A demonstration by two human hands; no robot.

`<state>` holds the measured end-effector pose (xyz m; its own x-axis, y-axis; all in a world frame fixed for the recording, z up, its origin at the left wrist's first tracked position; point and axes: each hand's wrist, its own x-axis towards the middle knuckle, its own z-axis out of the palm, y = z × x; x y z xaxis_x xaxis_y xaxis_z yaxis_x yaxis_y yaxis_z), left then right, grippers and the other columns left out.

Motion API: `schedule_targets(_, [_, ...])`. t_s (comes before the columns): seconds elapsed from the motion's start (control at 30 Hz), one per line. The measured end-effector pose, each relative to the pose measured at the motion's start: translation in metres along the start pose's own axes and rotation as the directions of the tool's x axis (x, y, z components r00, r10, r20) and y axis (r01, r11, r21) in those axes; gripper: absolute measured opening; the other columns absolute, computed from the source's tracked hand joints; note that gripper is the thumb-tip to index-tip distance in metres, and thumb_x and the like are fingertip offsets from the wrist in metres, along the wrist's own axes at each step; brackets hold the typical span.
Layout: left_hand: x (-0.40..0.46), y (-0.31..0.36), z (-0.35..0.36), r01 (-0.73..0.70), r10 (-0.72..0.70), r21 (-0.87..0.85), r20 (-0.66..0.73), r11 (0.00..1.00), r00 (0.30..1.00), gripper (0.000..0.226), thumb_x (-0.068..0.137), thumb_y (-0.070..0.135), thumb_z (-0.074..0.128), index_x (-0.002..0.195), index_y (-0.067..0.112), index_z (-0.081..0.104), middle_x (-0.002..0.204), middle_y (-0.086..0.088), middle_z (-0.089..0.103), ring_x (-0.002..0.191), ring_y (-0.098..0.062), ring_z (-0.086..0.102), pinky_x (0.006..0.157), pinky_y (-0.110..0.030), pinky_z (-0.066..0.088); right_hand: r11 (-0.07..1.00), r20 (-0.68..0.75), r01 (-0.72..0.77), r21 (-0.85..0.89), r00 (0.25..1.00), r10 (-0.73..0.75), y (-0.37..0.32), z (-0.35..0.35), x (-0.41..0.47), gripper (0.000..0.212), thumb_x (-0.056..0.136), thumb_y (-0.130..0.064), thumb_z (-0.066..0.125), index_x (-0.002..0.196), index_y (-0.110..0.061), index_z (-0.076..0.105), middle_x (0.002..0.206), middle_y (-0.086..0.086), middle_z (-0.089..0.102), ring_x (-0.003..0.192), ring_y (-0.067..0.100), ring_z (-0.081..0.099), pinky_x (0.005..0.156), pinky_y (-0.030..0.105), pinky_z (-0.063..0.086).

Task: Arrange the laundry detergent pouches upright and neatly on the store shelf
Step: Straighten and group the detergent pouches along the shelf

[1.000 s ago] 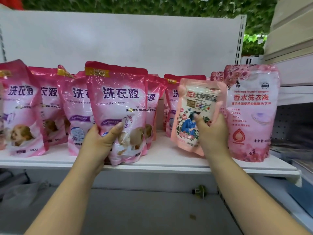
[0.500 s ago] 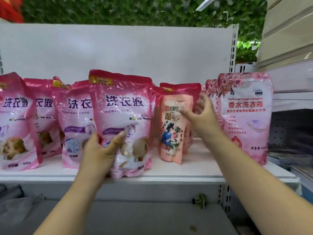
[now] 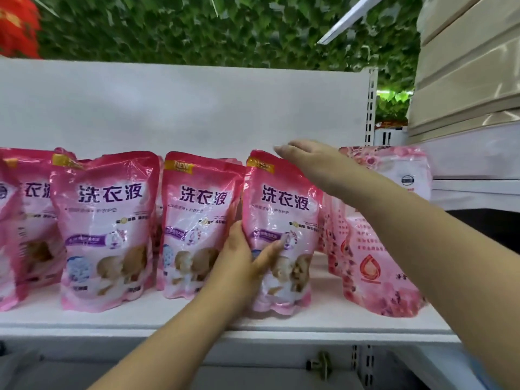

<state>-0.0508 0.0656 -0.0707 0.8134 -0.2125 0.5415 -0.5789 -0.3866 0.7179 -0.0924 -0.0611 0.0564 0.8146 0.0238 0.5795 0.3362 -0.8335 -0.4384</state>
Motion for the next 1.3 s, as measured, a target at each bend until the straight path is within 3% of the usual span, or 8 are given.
schedule_targets(0.13, [-0.006,0.01,-0.01,-0.074,0.126,0.363,-0.121,0.929,0.985,0.101,0.073,0.063,0.046,0.147,0.023,-0.01,0.154,0.002,0.008,0.14,-0.016,0.013,0.112,-0.034,0.02,0.999,0.057,0.023,-0.038,0.998,-0.021,-0.009,-0.008,0.01,0.058,0.095,-0.051,0.031,0.135,-0.011,0.046,0.142,0.006,0.044,0.129,0.021,0.042,0.098,0.026,0.03])
schedule_targets(0.37, [0.019,0.034,-0.054,-0.129,0.196,0.339,-0.169,0.932,0.966,0.107,0.059,0.069,0.044,0.148,0.026,0.002,0.155,0.003,0.009,0.142,-0.015,0.009,0.114,-0.037,0.013,0.986,0.231,-0.003,-0.169,0.972,0.043,-0.011,0.001,0.017,0.072,0.091,-0.064,0.016,0.129,-0.016,0.052,0.14,0.008,0.046,0.126,0.023,0.043,0.104,0.031,0.024])
schedule_targets(0.57, [0.068,0.049,-0.093,-0.244,0.18,0.658,0.165,0.712,0.97,0.104,0.059,0.071,0.05,0.147,0.028,0.014,0.153,0.0,0.022,0.139,-0.019,0.019,0.113,-0.038,0.017,0.986,0.322,-0.086,-0.141,0.938,0.128,-0.016,-0.015,0.029,0.069,0.087,-0.069,0.012,0.088,-0.019,0.059,0.103,0.007,0.065,0.103,0.023,0.059,0.104,0.034,0.033])
schedule_targets(0.67, [0.094,0.063,-0.108,-0.304,0.154,0.645,0.279,0.701,0.948,0.11,0.049,0.077,0.046,0.146,0.032,0.019,0.15,0.004,0.03,0.135,-0.017,0.03,0.109,-0.034,0.026,0.977,0.268,-0.106,-0.188,0.951,0.155,-0.023,-0.022,0.051,0.065,0.089,-0.065,0.024,0.099,-0.014,0.063,0.106,0.004,0.062,0.106,0.021,0.057,0.101,0.034,0.04])
schedule_targets(0.8, [0.132,0.085,-0.124,-0.306,-0.043,0.708,0.429,0.637,0.902,0.108,0.048,0.076,0.047,0.144,0.034,0.023,0.148,0.012,0.033,0.129,-0.012,0.038,0.103,-0.029,0.03,0.851,0.273,0.01,-0.526,0.949,0.157,-0.027,-0.036,0.084,0.044,0.091,-0.042,0.05,0.126,-0.016,0.056,0.133,-0.001,0.053,0.12,0.018,0.05,0.101,0.029,0.037])
schedule_targets(1.0, [0.178,0.083,-0.111,-0.372,-0.306,0.79,0.553,0.487,0.775,0.111,0.066,0.074,0.051,0.148,0.026,-0.006,0.157,0.004,0.009,0.142,-0.021,0.019,0.112,-0.037,0.021,0.847,0.365,-0.211,-0.487,0.833,0.417,-0.008,-0.032,0.117,0.052,0.093,-0.047,0.041,0.131,-0.014,0.049,0.134,0.004,0.051,0.121,0.016,0.048,0.103,0.029,0.036])
schedule_targets(1.13, [0.19,0.074,-0.107,-0.434,-0.275,0.719,0.641,0.543,0.717,0.109,0.066,0.072,0.053,0.147,0.033,-0.009,0.157,0.007,0.011,0.141,-0.018,0.019,0.109,-0.033,0.022,0.856,0.505,-0.33,-0.398,0.7,0.504,-0.001,-0.023,0.123,0.056,0.091,-0.053,0.036,0.12,-0.01,0.059,0.127,0.004,0.06,0.117,0.017,0.055,0.107,0.03,0.035])
schedule_targets(1.3, [0.185,0.066,-0.096,-0.481,-0.097,0.562,0.712,0.673,0.695,0.086,0.057,0.071,0.046,0.137,0.04,0.037,0.132,0.018,0.05,0.114,-0.005,0.049,0.094,-0.021,0.035,0.864,0.706,-0.362,-0.351,0.504,0.498,-0.004,-0.033,0.127,0.079,0.063,-0.062,0.036,0.114,-0.007,0.061,0.108,0.007,0.069,0.096,0.021,0.065,0.091,0.026,0.046])
